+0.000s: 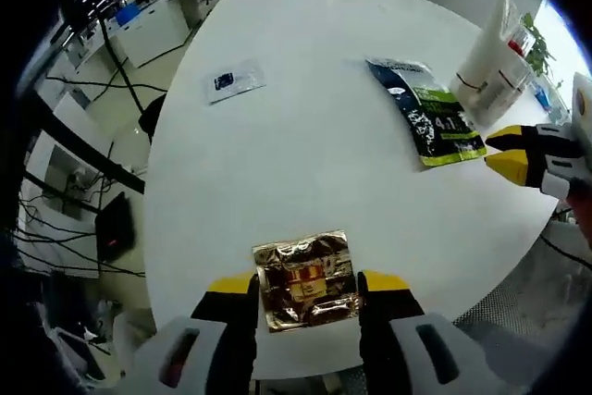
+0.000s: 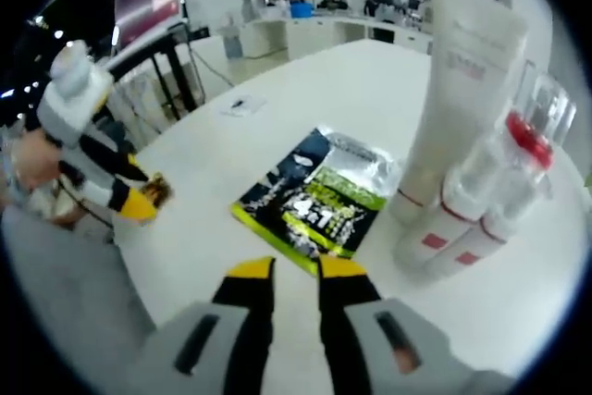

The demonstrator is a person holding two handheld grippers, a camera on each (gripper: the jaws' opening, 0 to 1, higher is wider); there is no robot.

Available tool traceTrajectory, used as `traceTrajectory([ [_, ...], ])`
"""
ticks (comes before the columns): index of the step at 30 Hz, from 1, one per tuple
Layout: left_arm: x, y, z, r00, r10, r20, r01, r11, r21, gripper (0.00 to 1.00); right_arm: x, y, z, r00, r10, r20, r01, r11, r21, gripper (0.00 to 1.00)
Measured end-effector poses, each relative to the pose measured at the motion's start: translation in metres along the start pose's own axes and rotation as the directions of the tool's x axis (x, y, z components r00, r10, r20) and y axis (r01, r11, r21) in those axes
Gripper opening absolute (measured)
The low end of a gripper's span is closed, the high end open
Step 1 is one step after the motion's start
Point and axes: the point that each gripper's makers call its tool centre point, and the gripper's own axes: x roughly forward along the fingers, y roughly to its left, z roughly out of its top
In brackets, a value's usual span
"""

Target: Arrange the skincare products in the storage area until every visible bottle or jar stands upright without overlapping.

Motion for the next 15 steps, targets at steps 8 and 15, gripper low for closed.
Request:
traceTrajectory([
  [8,-0.0004,-0.0008,-0.0009,1.0,-0.001,0.007,0.001,1.0,0.007,0.45,-0.0006,-0.0012,0.0002,1.0,-0.004,-0.005,0.004,1.0,-0.002,0.16],
  [15,-0.0005,-0.0033,-0.0015,1.0,-0.004,0.006,0.004,1.0,0.02,0.48,-0.0023,-0.0021,0.0017,1.0,-0.01,-0.001,0.01,1.0,-0.006,0.16],
])
